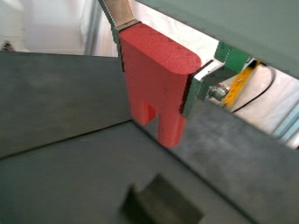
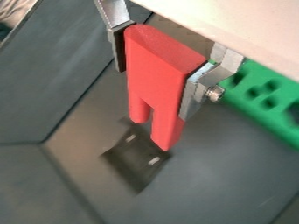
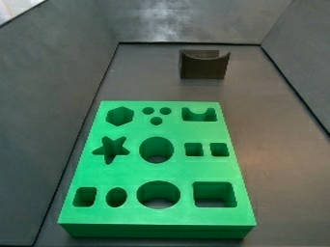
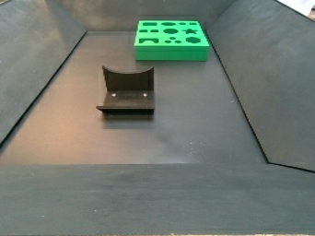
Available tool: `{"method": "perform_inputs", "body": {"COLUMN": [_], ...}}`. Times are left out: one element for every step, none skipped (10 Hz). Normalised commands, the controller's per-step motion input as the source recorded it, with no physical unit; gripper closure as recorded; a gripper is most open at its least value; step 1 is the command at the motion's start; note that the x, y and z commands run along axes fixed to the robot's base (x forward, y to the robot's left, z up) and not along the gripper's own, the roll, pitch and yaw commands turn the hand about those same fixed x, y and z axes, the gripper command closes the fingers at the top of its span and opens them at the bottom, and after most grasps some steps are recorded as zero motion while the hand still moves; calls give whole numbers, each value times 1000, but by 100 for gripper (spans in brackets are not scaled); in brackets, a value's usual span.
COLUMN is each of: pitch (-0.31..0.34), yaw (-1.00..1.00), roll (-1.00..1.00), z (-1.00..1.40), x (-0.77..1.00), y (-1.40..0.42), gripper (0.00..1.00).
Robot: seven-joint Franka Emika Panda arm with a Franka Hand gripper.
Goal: Pick up the square-circle object. Move up. Rotate the square-circle object. Place the square-circle object on the fixture. Regrasp the square-circle object. Move to above the board. Insert the square-circle object.
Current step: Move to above the board, then insert the square-circle object.
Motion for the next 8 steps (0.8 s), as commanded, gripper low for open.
{"method": "perform_inputs", "body": {"pitch": [-12, -16, -24, -24, -21, -19, -8, 99], "yaw": [-89, -86, -88, -77, -63, -31, -18, 243], "roll": [-1000, -1000, -1000, -1000, -811, -502, -387, 159], "z": [259, 267, 262, 202, 138, 52, 26, -1000], "x": [-689, -712, -723, -613, -428, -210, -139, -6], "y": [-1000, -1000, -1000, -801, -539, -221, -144, -983], "gripper": [100, 100, 100, 100, 100, 100, 100, 100]}}
